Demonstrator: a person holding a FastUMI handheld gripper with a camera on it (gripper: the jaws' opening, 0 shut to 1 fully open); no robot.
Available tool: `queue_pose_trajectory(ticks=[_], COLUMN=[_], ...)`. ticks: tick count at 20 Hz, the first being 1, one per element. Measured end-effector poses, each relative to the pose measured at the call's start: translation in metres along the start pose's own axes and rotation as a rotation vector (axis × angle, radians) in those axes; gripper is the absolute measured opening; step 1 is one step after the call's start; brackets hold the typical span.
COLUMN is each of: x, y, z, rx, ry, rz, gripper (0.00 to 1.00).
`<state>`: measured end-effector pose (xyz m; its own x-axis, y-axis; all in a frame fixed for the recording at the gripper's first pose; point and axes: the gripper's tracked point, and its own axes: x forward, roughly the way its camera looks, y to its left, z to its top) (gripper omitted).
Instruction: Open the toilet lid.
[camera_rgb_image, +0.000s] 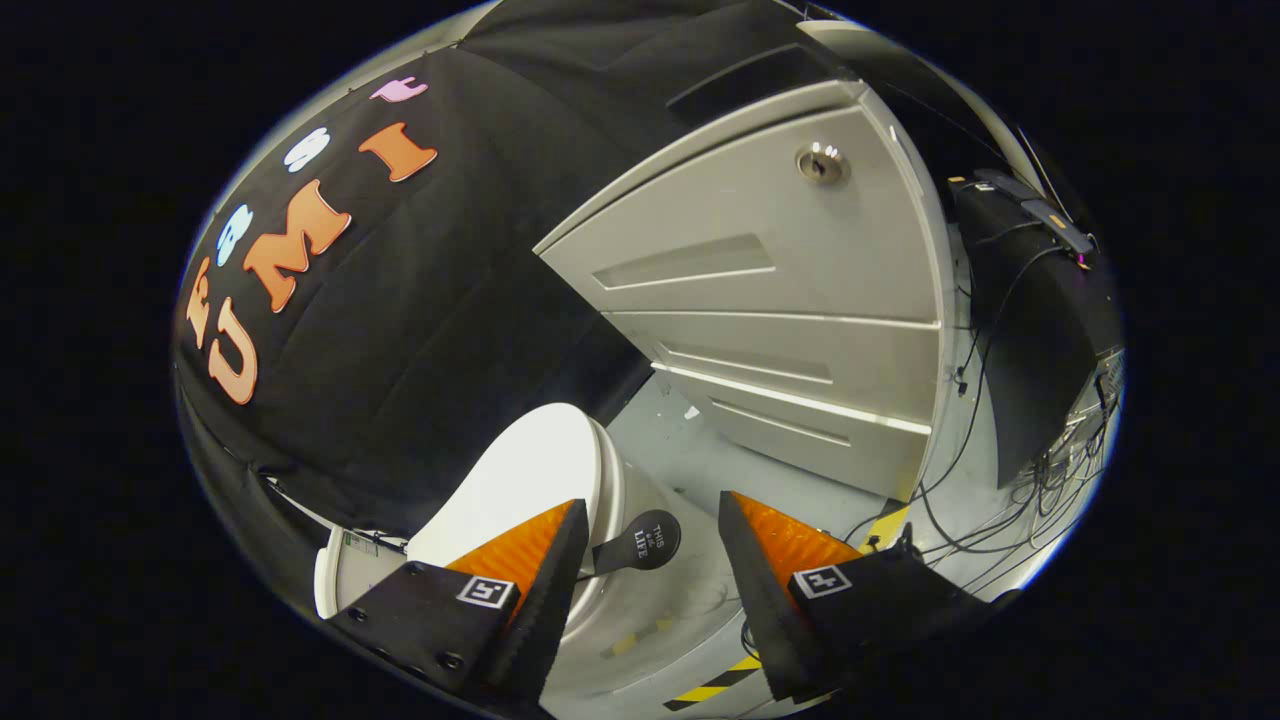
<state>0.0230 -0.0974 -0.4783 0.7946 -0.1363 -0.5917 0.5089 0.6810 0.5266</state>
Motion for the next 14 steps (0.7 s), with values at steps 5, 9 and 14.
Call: queue_pose_trajectory(ticks=[5,9,14], x=[0.012,0.021,0.012], y=[0.001,0.006,0.006], z=[-0.031,-0.041,-0.038], rx=[0.079,0.188,0.268], ry=[0.145,0.234,0.262], rz=[0.022,0.059,0.074], gripper=[0.71,0.56,0.25])
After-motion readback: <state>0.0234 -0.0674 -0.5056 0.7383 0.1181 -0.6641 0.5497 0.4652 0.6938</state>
